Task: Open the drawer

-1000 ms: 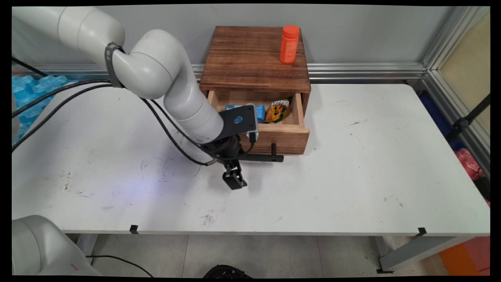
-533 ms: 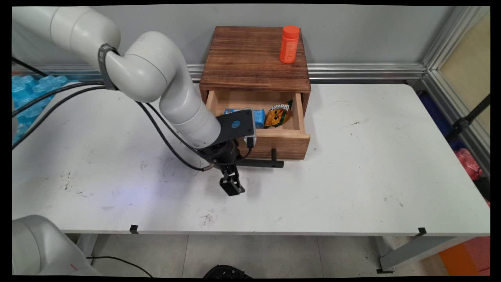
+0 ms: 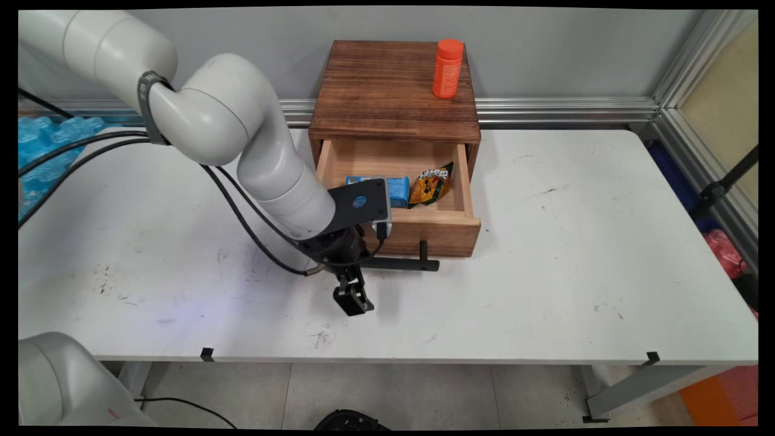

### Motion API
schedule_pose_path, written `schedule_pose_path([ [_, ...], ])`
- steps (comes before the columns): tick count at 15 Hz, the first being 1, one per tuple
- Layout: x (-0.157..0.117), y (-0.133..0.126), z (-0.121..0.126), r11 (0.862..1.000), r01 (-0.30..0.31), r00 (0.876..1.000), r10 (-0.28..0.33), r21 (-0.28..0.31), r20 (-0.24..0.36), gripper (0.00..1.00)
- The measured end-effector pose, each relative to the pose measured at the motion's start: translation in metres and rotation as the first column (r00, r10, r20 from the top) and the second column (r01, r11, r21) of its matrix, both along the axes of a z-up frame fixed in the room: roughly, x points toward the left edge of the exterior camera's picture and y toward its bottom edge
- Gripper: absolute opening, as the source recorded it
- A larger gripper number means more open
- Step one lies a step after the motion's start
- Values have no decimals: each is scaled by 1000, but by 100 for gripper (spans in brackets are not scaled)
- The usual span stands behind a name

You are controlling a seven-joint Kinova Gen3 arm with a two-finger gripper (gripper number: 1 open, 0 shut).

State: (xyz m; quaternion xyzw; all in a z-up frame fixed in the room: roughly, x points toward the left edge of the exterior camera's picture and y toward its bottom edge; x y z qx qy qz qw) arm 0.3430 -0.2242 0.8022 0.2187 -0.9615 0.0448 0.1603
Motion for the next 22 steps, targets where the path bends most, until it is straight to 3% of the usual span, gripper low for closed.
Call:
schedule_pose_path([
  [22, -8, 37, -2, 997, 5, 1000, -4, 71, -15, 100],
])
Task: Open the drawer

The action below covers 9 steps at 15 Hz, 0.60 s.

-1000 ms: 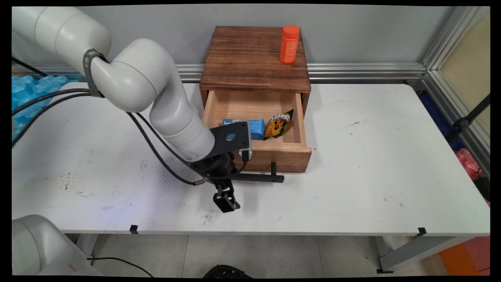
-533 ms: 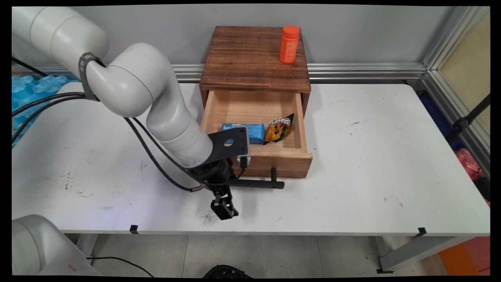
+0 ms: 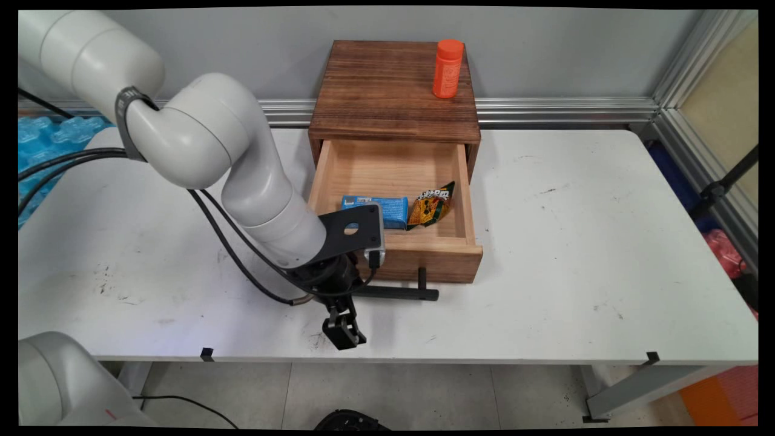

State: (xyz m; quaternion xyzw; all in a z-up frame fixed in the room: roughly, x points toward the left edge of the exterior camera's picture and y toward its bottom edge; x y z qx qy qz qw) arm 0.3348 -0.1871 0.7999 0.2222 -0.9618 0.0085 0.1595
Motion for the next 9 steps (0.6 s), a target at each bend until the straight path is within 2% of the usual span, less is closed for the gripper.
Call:
schedule_pose_path([
  [9, -4, 7, 0, 1000, 3, 1000, -3, 12, -7, 100],
])
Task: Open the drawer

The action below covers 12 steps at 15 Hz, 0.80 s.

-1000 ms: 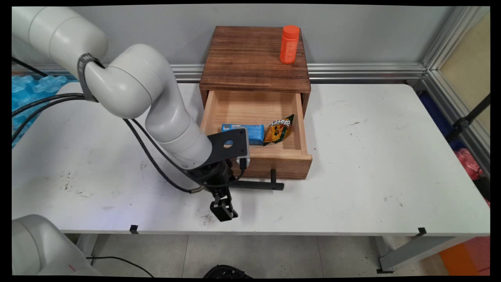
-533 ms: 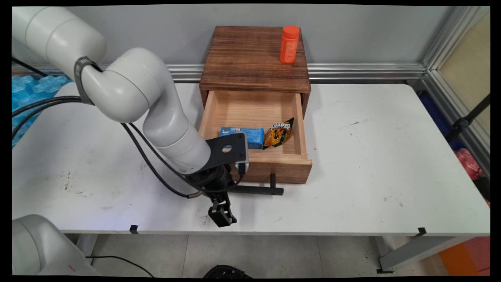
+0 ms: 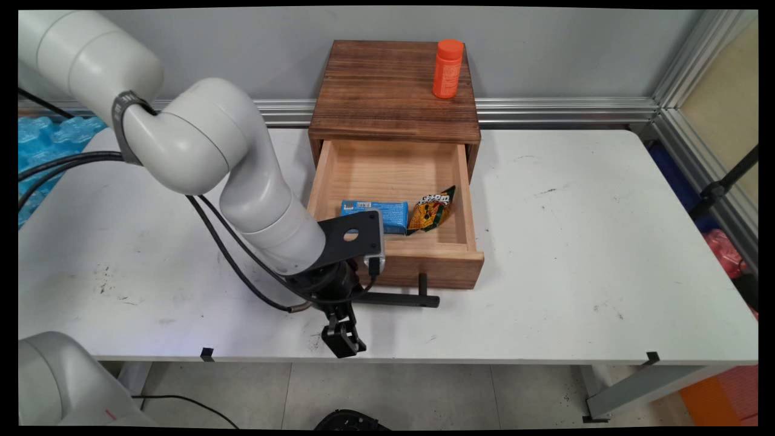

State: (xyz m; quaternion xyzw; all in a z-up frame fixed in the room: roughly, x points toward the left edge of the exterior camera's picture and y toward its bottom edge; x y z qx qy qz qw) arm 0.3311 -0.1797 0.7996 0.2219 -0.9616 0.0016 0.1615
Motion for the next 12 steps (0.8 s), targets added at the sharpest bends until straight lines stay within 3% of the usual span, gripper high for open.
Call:
schedule_pose_path([
  [12, -7, 7, 0, 1000, 2, 1000, -2, 12, -13, 100],
])
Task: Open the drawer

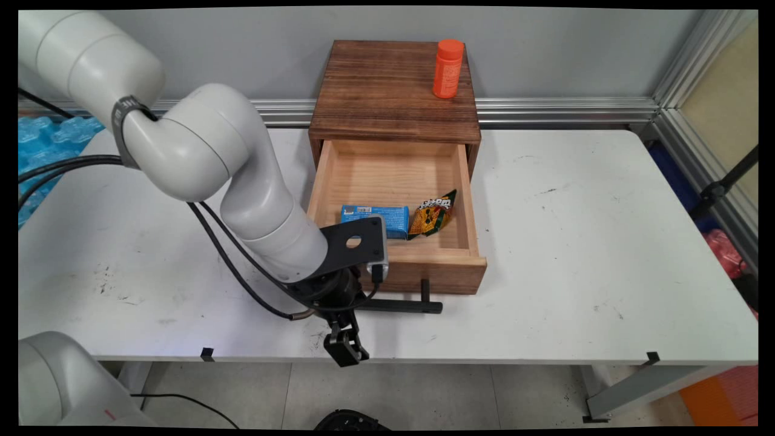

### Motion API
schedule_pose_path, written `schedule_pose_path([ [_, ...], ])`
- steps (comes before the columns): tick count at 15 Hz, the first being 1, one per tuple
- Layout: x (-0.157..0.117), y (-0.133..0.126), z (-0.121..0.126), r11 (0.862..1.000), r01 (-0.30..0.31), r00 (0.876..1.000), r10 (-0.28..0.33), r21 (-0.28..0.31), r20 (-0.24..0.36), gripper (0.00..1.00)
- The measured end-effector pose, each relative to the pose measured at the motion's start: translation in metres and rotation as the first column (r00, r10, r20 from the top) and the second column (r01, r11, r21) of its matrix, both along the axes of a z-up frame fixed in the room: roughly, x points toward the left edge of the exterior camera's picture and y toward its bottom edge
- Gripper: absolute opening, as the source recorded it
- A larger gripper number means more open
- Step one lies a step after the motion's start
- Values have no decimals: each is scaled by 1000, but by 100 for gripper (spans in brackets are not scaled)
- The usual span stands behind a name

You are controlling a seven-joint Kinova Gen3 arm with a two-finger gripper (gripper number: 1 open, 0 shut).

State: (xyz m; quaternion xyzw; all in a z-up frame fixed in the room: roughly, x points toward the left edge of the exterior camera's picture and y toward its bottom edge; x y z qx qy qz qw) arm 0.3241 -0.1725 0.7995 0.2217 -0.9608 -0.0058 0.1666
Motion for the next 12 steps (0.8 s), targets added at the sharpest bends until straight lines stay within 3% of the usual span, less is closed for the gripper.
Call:
schedule_pose_path([
  [12, -7, 10, -1, 1000, 6, 1000, -6, 16, -13, 100],
])
